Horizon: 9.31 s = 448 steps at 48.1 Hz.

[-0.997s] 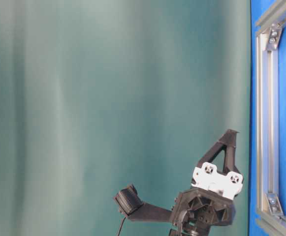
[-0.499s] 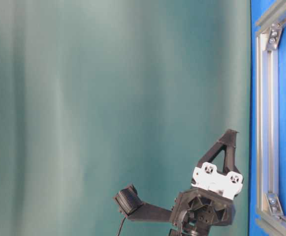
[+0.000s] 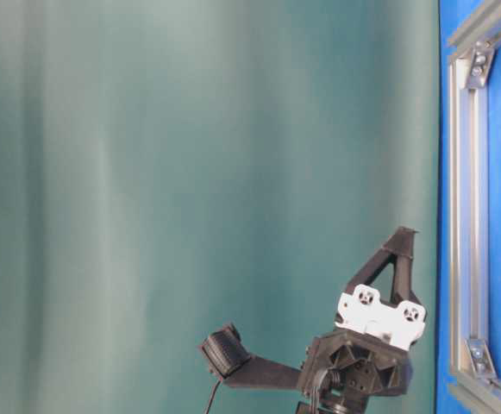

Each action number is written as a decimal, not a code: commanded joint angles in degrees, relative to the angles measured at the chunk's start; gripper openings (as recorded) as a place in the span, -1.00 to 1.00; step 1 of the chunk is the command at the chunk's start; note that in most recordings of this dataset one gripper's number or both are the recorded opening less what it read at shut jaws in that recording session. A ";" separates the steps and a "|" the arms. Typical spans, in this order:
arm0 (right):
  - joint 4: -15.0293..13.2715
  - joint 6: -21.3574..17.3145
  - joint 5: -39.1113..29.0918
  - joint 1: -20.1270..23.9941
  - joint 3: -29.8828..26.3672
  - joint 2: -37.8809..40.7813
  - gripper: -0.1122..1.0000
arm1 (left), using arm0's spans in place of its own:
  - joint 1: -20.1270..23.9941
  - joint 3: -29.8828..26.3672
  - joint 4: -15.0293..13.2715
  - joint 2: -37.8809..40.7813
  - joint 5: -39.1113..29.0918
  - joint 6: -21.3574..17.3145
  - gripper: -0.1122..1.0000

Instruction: Insert the wire through the string loop located on the right side.

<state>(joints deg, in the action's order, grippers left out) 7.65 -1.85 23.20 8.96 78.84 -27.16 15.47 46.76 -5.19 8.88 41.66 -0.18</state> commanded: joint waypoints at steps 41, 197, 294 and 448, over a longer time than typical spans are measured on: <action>0.09 0.09 10.11 0.09 -7.82 14.06 -0.86 | -1.05 -1.14 0.09 -1.58 1.85 0.00 -0.80; -0.09 0.35 10.11 0.09 -8.00 14.06 -0.86 | -20.48 -26.89 0.18 16.26 -15.82 0.70 0.85; -0.44 0.35 7.29 0.18 -8.44 13.97 -0.86 | -20.30 -27.60 0.09 16.61 -15.82 1.05 -0.66; -0.09 0.09 -2.99 0.00 -12.04 7.21 0.86 | -23.20 21.53 0.18 -23.20 -16.70 0.88 0.69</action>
<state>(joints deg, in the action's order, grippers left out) 7.38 -1.76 20.83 9.14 68.12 -17.58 -7.91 69.52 -5.19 -11.95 25.49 0.88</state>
